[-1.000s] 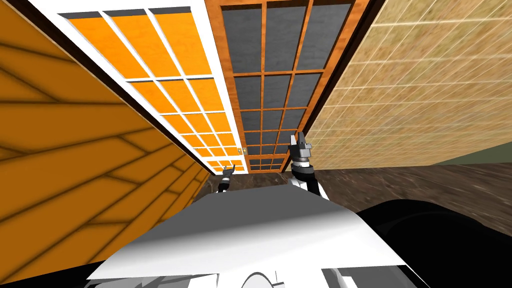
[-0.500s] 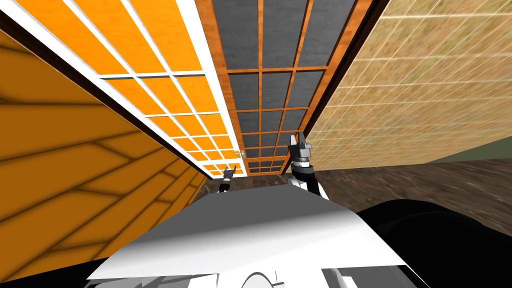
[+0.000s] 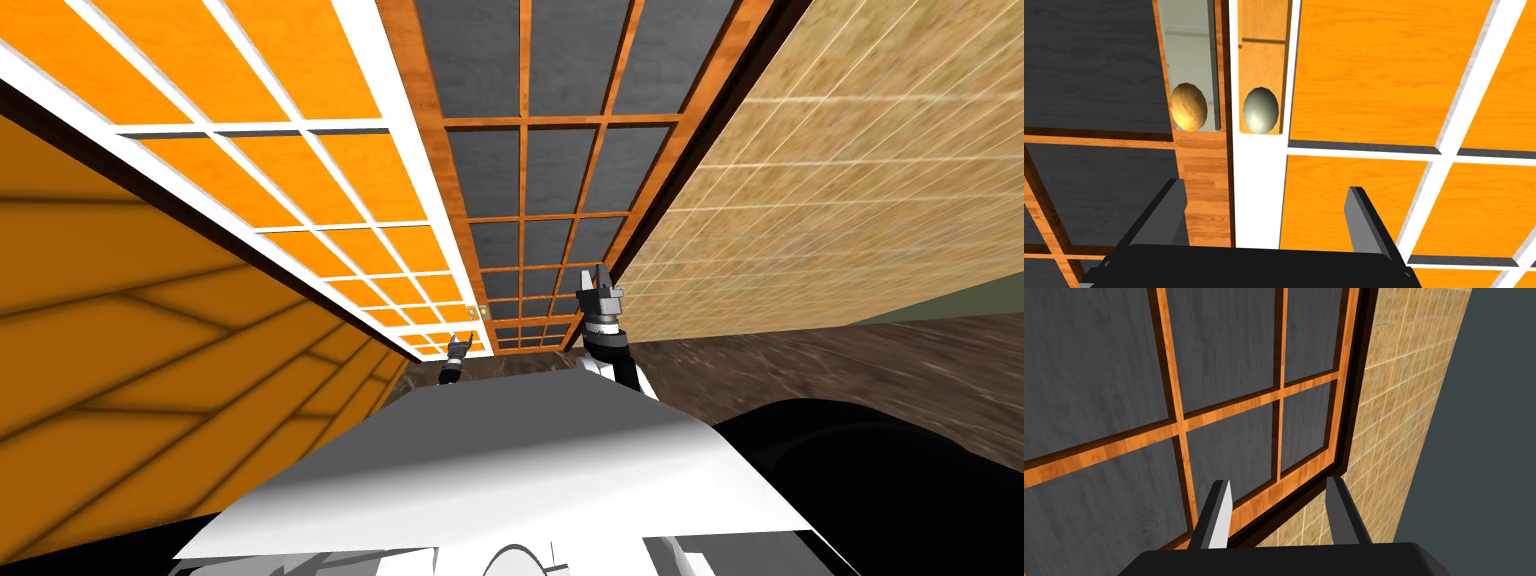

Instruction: Pull the door open

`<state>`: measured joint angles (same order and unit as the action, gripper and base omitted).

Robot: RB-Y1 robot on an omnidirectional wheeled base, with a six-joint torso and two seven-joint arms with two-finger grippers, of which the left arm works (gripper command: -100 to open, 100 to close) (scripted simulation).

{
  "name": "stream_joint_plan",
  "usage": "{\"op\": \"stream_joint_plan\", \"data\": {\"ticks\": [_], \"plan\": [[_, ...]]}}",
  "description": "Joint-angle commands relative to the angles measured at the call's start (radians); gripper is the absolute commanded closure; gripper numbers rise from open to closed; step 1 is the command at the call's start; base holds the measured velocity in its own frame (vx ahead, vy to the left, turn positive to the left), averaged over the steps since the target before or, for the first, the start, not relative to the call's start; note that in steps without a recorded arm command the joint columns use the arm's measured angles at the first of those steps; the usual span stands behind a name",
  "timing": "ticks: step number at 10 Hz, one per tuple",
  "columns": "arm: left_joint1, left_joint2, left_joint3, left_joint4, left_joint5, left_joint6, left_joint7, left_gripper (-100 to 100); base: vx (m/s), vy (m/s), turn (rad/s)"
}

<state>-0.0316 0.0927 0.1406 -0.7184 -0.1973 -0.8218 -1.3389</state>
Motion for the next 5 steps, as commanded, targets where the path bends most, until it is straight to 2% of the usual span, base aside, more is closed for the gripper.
{"op": "stream_joint_plan", "data": {"ticks": [1,3,5], "plan": [[0.012,0.007,0.013,0.016,-0.002,-0.001,-0.002,-100,-0.162,-0.016,0.051],[0.022,0.01,0.022,0.023,-0.003,0.0,-0.004,-100,-0.138,-0.008,0.017],[0.052,0.018,0.053,0.043,-0.009,0.004,-0.009,-100,-0.119,-0.019,0.031]]}}
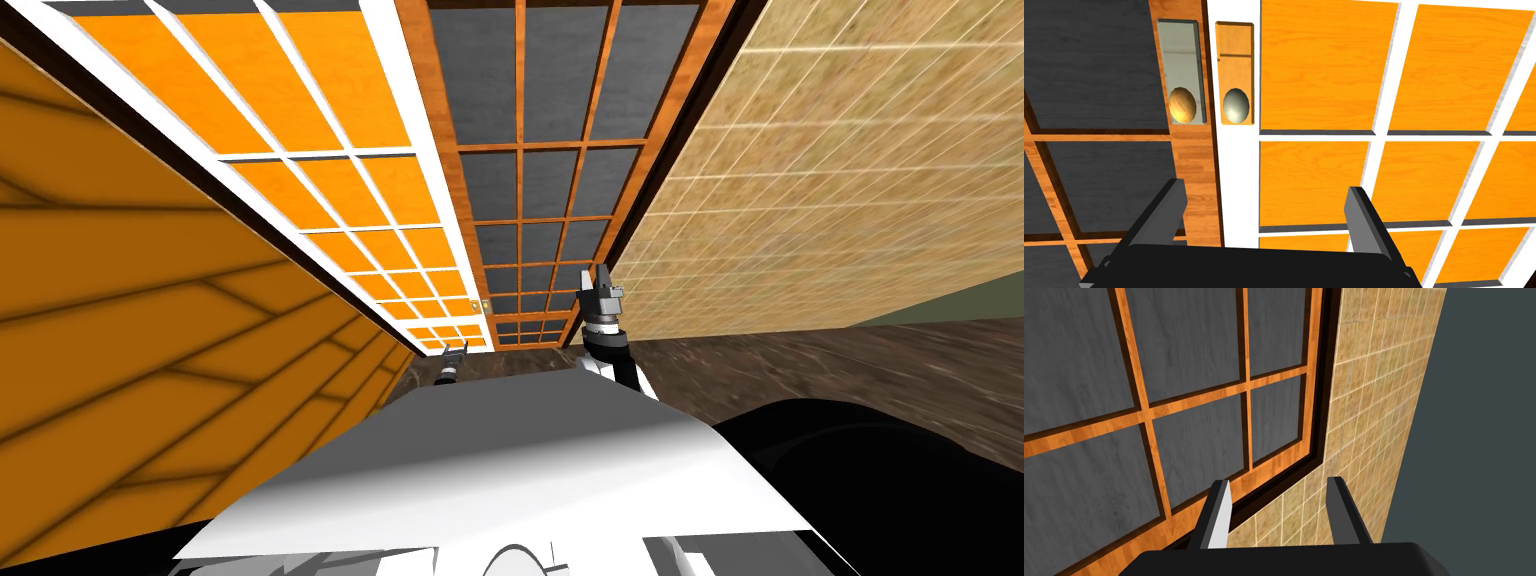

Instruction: Pull the door open

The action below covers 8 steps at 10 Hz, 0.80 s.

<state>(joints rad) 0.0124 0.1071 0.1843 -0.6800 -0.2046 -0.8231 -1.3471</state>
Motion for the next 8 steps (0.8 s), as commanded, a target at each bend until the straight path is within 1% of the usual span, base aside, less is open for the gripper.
{"op": "stream_joint_plan", "data": {"ticks": [1,2,3,4,5,8], "plan": [[0.022,0.008,0.025,0.014,-0.005,0.006,-0.004,-100,-0.183,-0.017,0.038],[0.038,0.012,0.044,0.026,-0.009,0.008,-0.008,-100,-0.205,-0.032,0.029],[0.049,0.015,0.058,0.034,-0.012,0.01,-0.01,-100,-0.163,-0.027,0.021],[0.064,0.019,0.079,0.047,-0.017,0.012,-0.014,-100,-0.126,-0.013,0.023],[0.064,0.019,0.079,0.047,-0.017,0.012,-0.014,-100,-0.099,-0.006,0.012],[0.095,0.025,0.127,0.074,-0.029,0.016,-0.024,-100,-0.083,-0.006,0.007]]}}
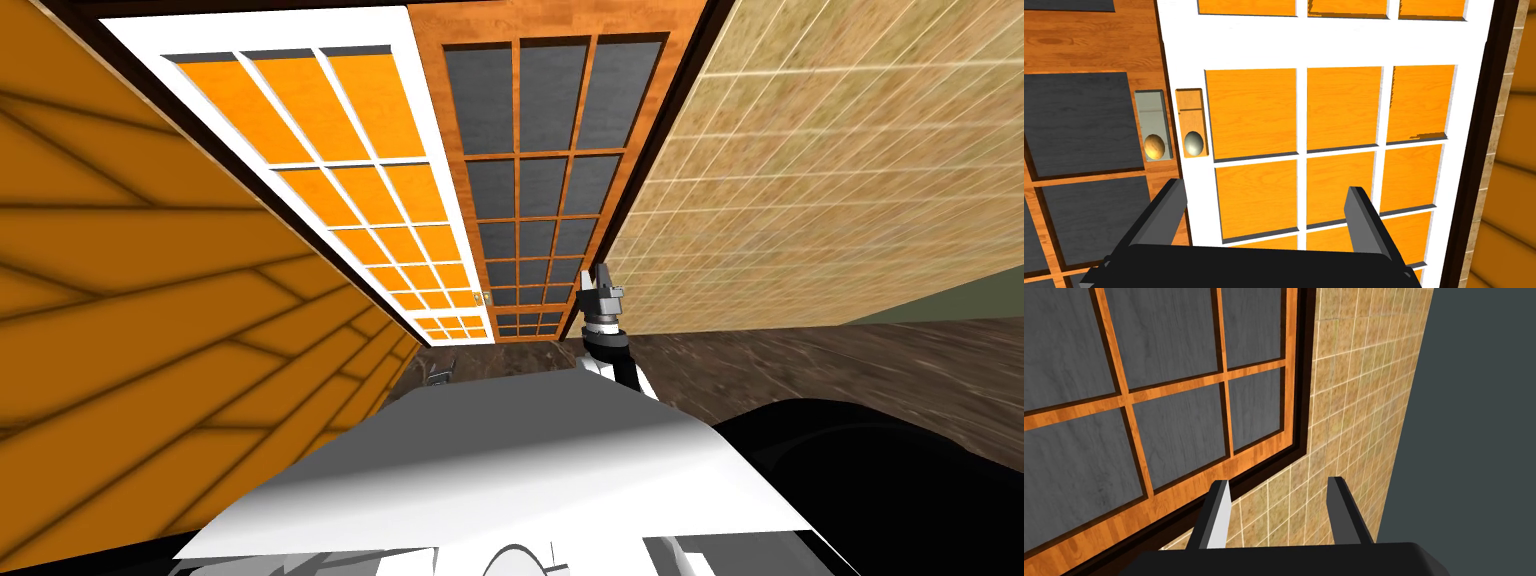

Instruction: Pull the door open

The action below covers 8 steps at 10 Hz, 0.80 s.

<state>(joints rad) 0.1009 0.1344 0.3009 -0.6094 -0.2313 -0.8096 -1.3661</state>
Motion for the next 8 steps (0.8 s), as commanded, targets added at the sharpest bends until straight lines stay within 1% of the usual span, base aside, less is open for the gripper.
{"op": "stream_joint_plan", "data": {"ticks": [1,3,5,6,7,8], "plan": [[0.017,-0.001,0.029,0.013,-0.008,0.004,-0.009,-100,-0.096,-0.018,-0.002],[0.035,0.0,0.07,0.034,-0.02,0.006,-0.018,-100,-0.123,-0.012,-0.008],[0.044,-0.002,0.104,0.051,-0.031,0.008,-0.026,-100,-0.065,-0.001,-0.026],[0.045,-0.006,0.126,0.06,-0.04,0.008,-0.031,-100,-0.018,0.0,-0.05],[0.044,-0.01,0.141,0.066,-0.046,0.008,-0.035,-100,0.005,0.011,-0.054],[0.034,-0.02,0.162,0.072,-0.056,0.007,-0.04,-100,0.069,0.031,-0.078]]}}
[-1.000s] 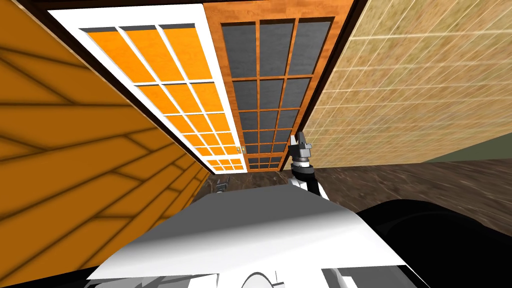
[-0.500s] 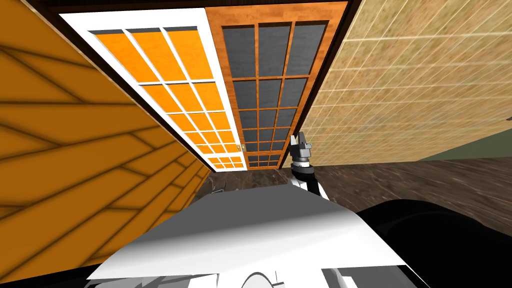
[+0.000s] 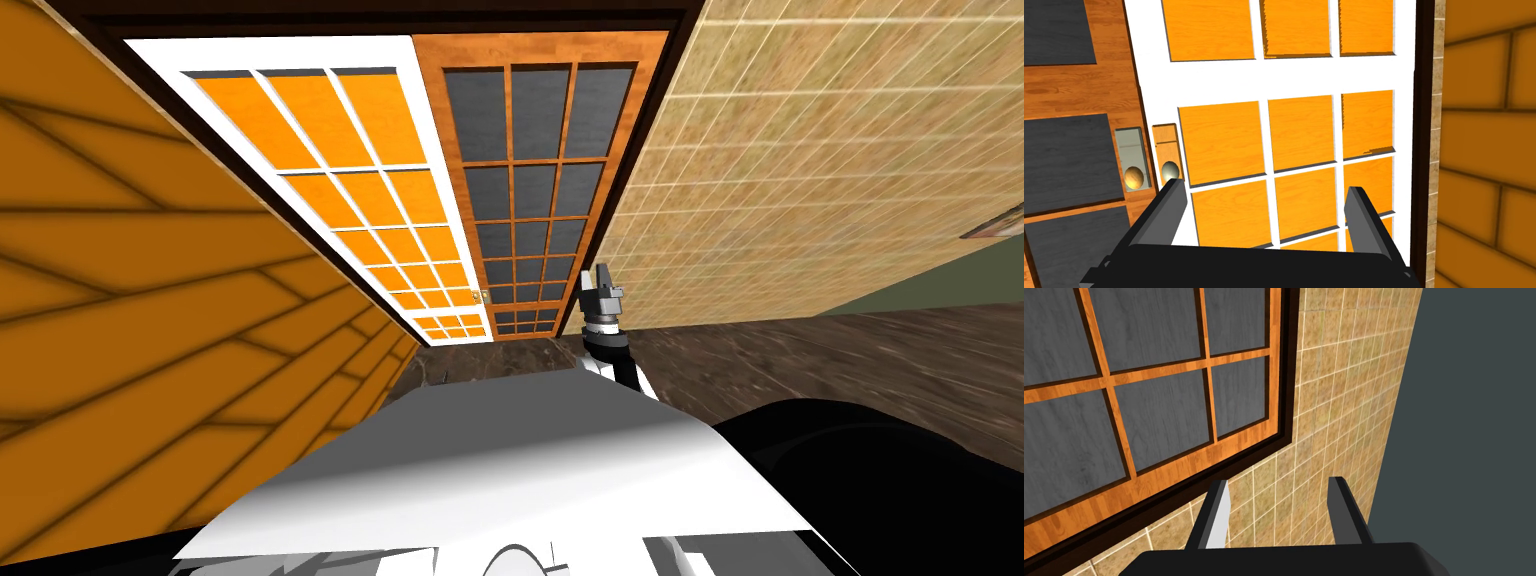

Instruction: Pull the door open

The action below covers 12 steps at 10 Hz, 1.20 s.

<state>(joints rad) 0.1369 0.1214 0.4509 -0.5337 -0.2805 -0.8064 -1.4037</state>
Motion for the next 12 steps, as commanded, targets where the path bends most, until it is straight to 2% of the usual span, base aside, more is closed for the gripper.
{"op": "stream_joint_plan", "data": {"ticks": [1,5,7,8,9,12], "plan": [[-0.019,-0.02,0.028,-0.001,-0.016,0.002,-0.008,-100,0.134,0.057,-0.136],[-0.069,-0.051,0.045,-0.005,-0.034,-0.004,-0.015,-100,0.158,0.046,-0.08],[-0.069,-0.051,0.045,-0.005,-0.034,-0.004,-0.015,-100,0.051,0.02,-0.01],[-0.094,-0.065,0.047,-0.01,-0.04,-0.007,-0.017,-100,0.091,0.024,-0.085],[-0.094,-0.065,0.047,-0.01,-0.04,-0.007,-0.017,-100,0.103,0.033,-0.057],[-0.141,-0.09,0.046,-0.021,-0.049,-0.012,-0.02,-100,0.138,0.068,-0.072]]}}
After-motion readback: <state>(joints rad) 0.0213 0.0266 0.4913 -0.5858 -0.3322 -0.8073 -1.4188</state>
